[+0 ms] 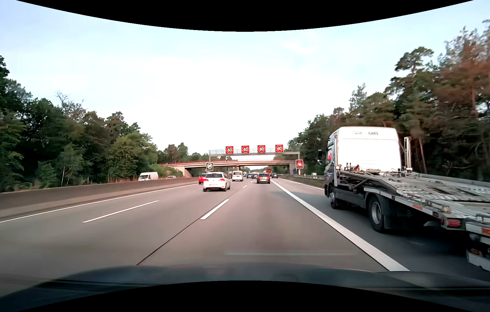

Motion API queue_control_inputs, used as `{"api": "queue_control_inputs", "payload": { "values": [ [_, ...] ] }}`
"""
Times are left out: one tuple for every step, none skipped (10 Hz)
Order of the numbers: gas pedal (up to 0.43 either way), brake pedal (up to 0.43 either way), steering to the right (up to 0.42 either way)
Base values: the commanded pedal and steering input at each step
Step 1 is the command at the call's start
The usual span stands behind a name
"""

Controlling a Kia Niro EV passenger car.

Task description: Follow the waypoints while adhering to traffic rules and regulations

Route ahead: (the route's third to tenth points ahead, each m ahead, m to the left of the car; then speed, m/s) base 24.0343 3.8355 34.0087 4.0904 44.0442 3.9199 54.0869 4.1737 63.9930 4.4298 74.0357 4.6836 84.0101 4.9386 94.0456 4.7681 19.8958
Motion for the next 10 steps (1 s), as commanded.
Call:
{"api": "queue_control_inputs", "payload": {
  "values": [
    [0.000,0.000,-0.004],
    [0.000,0.000,-0.004],
    [0.000,0.000,-0.004],
    [0.000,0.000,-0.004],
    [0.000,0.000,-0.004],
    [0.000,0.000,-0.004],
    [0.000,0.000,-0.004],
    [0.000,0.000,-0.004],
    [0.000,0.000,-0.004],
    [0.000,0.000,-0.004]
  ]
}}
